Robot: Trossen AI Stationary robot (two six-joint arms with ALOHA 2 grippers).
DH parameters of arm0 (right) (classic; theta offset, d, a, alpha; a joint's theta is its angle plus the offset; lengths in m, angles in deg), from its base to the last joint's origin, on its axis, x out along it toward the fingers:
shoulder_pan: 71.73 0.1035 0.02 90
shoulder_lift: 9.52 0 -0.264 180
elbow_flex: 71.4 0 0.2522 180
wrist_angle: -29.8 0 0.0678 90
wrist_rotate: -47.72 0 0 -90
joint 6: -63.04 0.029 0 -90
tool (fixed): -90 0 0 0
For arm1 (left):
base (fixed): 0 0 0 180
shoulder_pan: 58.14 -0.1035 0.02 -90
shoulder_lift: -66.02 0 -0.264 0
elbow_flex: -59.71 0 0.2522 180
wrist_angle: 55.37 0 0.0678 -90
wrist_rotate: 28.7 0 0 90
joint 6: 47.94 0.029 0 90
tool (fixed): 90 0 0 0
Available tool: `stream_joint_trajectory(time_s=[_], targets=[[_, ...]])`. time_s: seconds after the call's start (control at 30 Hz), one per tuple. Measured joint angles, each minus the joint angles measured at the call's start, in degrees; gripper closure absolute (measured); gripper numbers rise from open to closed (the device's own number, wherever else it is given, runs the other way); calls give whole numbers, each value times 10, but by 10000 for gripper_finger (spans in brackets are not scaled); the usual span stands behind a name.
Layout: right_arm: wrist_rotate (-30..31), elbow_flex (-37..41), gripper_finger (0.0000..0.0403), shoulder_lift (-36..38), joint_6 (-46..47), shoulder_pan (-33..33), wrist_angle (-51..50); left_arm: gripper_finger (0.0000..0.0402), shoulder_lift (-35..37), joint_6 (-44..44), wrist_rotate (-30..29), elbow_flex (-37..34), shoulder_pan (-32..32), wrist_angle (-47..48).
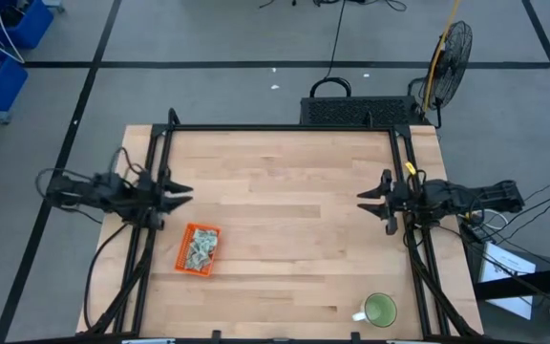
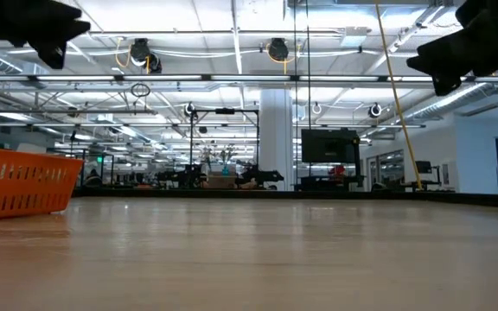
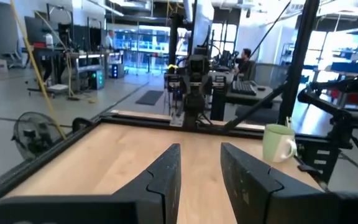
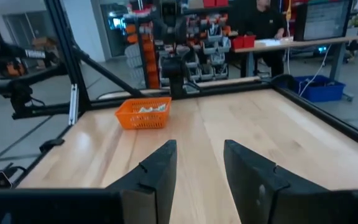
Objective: Pick and place Stevia / Truvia into bins
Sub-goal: Return to Home Position
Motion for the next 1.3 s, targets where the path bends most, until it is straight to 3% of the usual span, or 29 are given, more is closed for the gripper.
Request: stream_joint_trajectory(time_s=[0.17, 0.43, 0.8, 1.3], targets=[[0, 28, 277, 36, -12, 0, 3, 282, 0, 13, 26, -83, 0, -81], [1, 59, 277, 45, -10, 0, 22, 282, 0, 60, 153, -138, 0, -138], [0, 126, 277, 44, -15, 0, 122, 282, -2, 38, 152, -167, 0, -142], [1, 131, 277, 39, 7, 0, 123, 282, -2, 26, 149, -167, 0, -140]])
